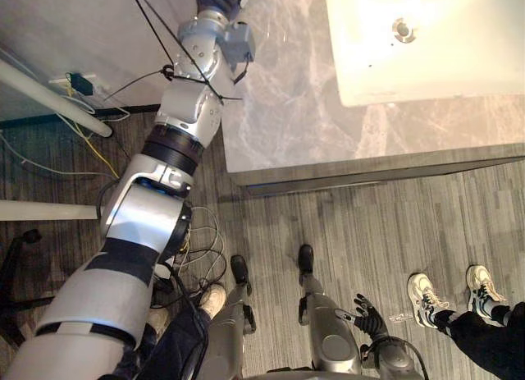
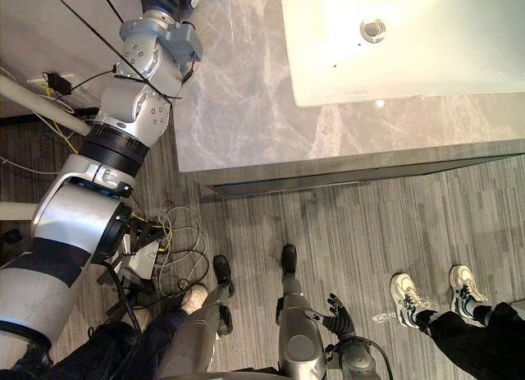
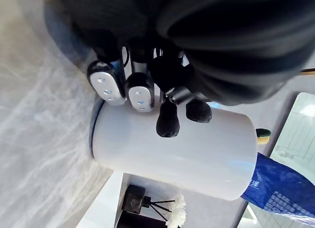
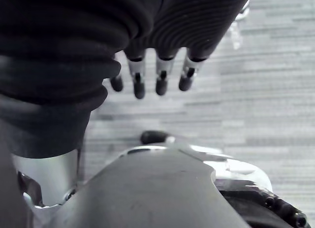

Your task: Organize washtable

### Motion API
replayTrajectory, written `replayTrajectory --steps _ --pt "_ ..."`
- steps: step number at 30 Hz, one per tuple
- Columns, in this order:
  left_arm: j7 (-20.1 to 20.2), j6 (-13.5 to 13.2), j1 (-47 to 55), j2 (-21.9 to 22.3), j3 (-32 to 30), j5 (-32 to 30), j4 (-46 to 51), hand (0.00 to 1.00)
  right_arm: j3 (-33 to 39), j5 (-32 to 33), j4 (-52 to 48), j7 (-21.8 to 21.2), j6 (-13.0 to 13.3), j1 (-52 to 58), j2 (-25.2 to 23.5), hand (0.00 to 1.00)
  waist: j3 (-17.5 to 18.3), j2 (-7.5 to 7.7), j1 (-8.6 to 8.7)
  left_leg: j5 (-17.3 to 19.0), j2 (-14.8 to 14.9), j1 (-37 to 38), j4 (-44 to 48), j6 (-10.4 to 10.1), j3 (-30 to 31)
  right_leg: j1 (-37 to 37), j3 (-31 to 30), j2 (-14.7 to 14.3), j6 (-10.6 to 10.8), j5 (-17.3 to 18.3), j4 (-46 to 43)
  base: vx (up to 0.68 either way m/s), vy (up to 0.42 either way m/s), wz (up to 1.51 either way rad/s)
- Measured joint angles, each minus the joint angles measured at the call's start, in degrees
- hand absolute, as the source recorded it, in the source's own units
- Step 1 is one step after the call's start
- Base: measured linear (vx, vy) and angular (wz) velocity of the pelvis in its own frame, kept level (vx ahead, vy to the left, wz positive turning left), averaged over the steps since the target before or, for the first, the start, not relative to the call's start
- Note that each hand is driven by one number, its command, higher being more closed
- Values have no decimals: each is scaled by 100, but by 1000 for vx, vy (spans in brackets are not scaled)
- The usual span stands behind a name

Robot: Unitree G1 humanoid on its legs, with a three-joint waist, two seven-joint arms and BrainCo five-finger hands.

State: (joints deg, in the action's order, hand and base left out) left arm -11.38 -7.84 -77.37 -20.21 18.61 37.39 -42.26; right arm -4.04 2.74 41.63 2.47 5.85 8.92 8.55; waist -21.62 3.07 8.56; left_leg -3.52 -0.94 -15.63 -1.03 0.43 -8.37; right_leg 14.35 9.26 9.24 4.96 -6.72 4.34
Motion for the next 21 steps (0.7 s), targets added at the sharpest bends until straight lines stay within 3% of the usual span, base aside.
replayTrajectory --steps 7,11,13,21 --pt "2 102 814 88 221 -273 1008 100 -18 -7 67 -2 -9 1 15 0 11 -18 -117 0 -1 145 32 0 69 -200 77 0 0 2 21 -9 1 4" --pt "20 91 2266 87 233 -587 2749 100 -12 -23 291 -4 -15 3 62 0 122 -139 -229 2 -5 353 34 -4 362 -560 320 -17 -12 66 88 7 -13 28" --pt "140 74 3644 105 248 -698 3819 100 29 -72 548 -17 -30 37 126 0 354 -273 -446 11 -4 458 33 -16 510 -741 464 -20 12 151 77 22 -9 33" --pt "614 120 6386 322 443 -703 4777 100 27 -287 1082 -28 -229 94 150 0 1100 -353 -853 44 -3 905 35 -65 939 -1408 989 -11 -34 382 -11 13 -3 34"
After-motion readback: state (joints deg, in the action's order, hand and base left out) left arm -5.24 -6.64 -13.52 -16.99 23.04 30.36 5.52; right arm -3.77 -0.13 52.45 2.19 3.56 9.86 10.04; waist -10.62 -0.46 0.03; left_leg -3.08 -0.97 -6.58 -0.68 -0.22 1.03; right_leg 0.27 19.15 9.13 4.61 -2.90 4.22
